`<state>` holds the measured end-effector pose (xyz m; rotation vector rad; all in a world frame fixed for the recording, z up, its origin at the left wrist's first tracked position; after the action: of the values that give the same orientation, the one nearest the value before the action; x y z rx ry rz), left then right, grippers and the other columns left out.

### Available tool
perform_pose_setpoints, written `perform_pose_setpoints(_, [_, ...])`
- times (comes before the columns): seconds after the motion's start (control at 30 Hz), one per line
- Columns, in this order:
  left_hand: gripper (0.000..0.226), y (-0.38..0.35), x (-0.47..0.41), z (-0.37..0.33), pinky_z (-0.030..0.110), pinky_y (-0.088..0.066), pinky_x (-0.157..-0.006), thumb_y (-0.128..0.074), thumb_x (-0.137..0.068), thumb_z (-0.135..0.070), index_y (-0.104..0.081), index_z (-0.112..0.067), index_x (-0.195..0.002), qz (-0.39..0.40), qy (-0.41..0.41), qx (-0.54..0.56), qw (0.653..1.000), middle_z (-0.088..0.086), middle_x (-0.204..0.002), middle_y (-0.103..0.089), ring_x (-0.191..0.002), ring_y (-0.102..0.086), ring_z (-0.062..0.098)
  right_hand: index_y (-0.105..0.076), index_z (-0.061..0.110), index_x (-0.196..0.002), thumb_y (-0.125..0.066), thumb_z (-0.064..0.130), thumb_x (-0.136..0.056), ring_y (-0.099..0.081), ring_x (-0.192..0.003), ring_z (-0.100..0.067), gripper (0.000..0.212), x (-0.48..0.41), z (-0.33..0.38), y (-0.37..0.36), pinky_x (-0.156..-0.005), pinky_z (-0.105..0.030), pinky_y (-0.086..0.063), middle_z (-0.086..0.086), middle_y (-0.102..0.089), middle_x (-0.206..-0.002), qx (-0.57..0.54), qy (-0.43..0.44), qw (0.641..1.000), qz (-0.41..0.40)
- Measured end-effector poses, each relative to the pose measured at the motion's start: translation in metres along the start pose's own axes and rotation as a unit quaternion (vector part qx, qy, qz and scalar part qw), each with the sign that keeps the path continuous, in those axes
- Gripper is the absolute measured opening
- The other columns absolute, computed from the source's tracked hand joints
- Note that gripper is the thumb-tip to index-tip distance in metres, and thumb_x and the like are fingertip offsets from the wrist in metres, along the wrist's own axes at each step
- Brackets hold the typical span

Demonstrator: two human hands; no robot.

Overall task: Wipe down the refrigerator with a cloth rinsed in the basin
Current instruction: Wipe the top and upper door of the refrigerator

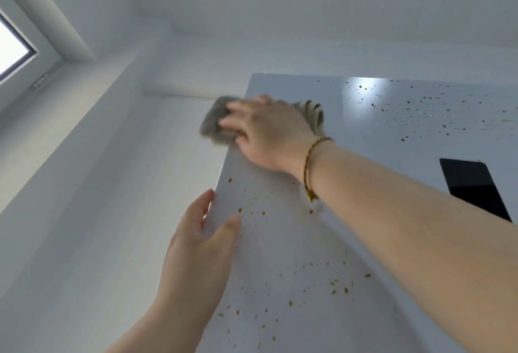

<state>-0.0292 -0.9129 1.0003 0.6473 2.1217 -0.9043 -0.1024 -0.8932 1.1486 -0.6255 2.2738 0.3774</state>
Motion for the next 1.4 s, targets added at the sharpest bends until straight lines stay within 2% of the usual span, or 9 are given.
perform_pose_setpoints(0.13, [0.054, 0.001, 0.004, -0.003, 0.04, -0.038, -0.101, -0.055, -0.082, -0.031, -0.037, -0.039, -0.132, -0.02, -0.018, -0.087, 0.996, -0.017, -0.132, -0.045, -0.121, -0.046, 0.013, -0.035, 0.032, -0.139, -0.034, 0.029, -0.098, -0.024, -0.136, -0.019, 0.041, 0.024, -0.02, 0.003, -0.107, -0.037, -0.025, 0.009, -0.022, -0.152, 0.011, -0.006, 1.0, 0.007])
perform_pose_setpoints(0.27, [0.058, -0.001, 0.01, -0.006, 0.036, -0.033, -0.103, -0.052, -0.083, -0.037, -0.028, -0.043, -0.136, -0.019, -0.036, -0.143, 0.989, -0.022, -0.136, -0.037, -0.127, -0.036, 0.011, -0.044, 0.023, -0.131, -0.033, 0.025, -0.097, -0.035, -0.127, -0.03, 0.036, 0.039, -0.133, 0.027, -0.1, -0.043, -0.035, 0.001, -0.033, -0.147, 0.03, -0.21, 0.977, -0.027])
perform_pose_setpoints(0.4, [0.063, -0.004, 0.012, -0.011, 0.032, -0.025, -0.106, -0.054, -0.081, -0.037, -0.024, -0.045, -0.136, -0.01, -0.061, -0.189, 0.98, -0.023, -0.139, -0.032, -0.131, -0.028, 0.007, -0.034, 0.027, -0.139, -0.03, 0.022, -0.097, -0.03, -0.13, -0.033, 0.042, 0.086, -0.2, 0.037, -0.103, -0.044, -0.03, 0.0, -0.027, -0.149, -0.003, -0.425, 0.904, -0.035])
perform_pose_setpoints(0.67, [0.077, -0.009, 0.011, -0.012, 0.033, -0.021, -0.108, -0.054, -0.07, -0.057, -0.021, -0.041, -0.138, 0.011, -0.076, -0.226, 0.971, -0.017, -0.144, -0.03, -0.135, -0.024, 0.01, -0.037, 0.031, -0.138, -0.037, 0.026, -0.096, -0.026, -0.136, -0.022, 0.043, 0.041, -0.1, 0.019, -0.109, -0.039, -0.025, 0.009, -0.026, -0.151, -0.013, -0.118, 0.993, -0.005])
perform_pose_setpoints(0.83, [0.096, -0.009, 0.013, -0.012, 0.031, -0.021, -0.108, -0.049, -0.049, -0.061, -0.018, -0.043, -0.138, 0.024, -0.083, -0.224, 0.971, -0.02, -0.142, -0.029, -0.134, -0.023, 0.007, -0.032, 0.025, -0.141, -0.033, 0.022, -0.097, -0.026, -0.133, -0.03, 0.044, 0.093, -0.201, 0.04, -0.106, -0.044, -0.027, 0.001, -0.025, -0.151, -0.004, -0.359, 0.933, -0.034])
perform_pose_setpoints(0.9, [0.092, -0.009, 0.013, -0.013, 0.031, -0.021, -0.108, -0.052, -0.055, -0.063, -0.018, -0.044, -0.138, 0.021, -0.087, -0.224, 0.97, -0.02, -0.142, -0.029, -0.134, -0.022, 0.006, -0.034, 0.026, -0.141, -0.035, 0.018, -0.096, -0.025, -0.134, -0.03, 0.045, 0.102, -0.199, 0.043, -0.107, -0.042, -0.024, 0.002, -0.026, -0.151, -0.014, -0.375, 0.925, -0.054])
perform_pose_setpoints(1.0, [0.079, -0.007, 0.011, -0.012, 0.035, -0.022, -0.11, -0.06, -0.072, -0.054, -0.02, -0.043, -0.138, 0.011, -0.091, -0.209, 0.974, -0.017, -0.144, -0.028, -0.135, -0.022, 0.008, -0.041, 0.029, -0.136, -0.041, 0.016, -0.093, -0.028, -0.133, -0.026, 0.045, 0.096, -0.148, 0.037, -0.107, -0.038, -0.024, 0.006, -0.031, -0.149, -0.06, -0.265, 0.961, -0.055])
perform_pose_setpoints(1.13, [0.078, -0.01, 0.011, -0.012, 0.035, -0.021, -0.108, -0.052, -0.064, -0.055, -0.022, -0.048, -0.136, 0.024, -0.106, -0.224, 0.969, -0.017, -0.143, -0.029, -0.134, -0.022, 0.009, -0.043, 0.034, -0.135, -0.046, 0.024, -0.094, -0.028, -0.135, -0.017, 0.042, 0.105, -0.074, 0.022, -0.109, -0.034, -0.023, 0.01, -0.032, -0.148, -0.043, -0.051, 0.998, -0.013])
perform_pose_setpoints(1.4, [0.072, -0.01, 0.008, -0.014, 0.035, -0.022, -0.108, -0.058, -0.069, -0.055, -0.025, -0.051, -0.133, 0.03, -0.134, -0.235, 0.962, -0.016, -0.143, -0.029, -0.134, -0.024, 0.01, -0.04, 0.026, -0.138, -0.042, 0.018, -0.095, -0.025, -0.134, -0.026, 0.044, 0.125, -0.176, 0.045, -0.109, -0.038, -0.023, 0.005, -0.03, -0.15, -0.047, -0.322, 0.944, -0.048])
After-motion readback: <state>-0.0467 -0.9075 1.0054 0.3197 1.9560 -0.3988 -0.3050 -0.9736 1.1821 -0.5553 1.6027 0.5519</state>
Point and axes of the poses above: each hand's wrist, its own x-axis away from the middle knuckle, its own y-axis out of the back of the hand, z = x × y, the point moved 9 cm from there along -x, towards the middle knuckle
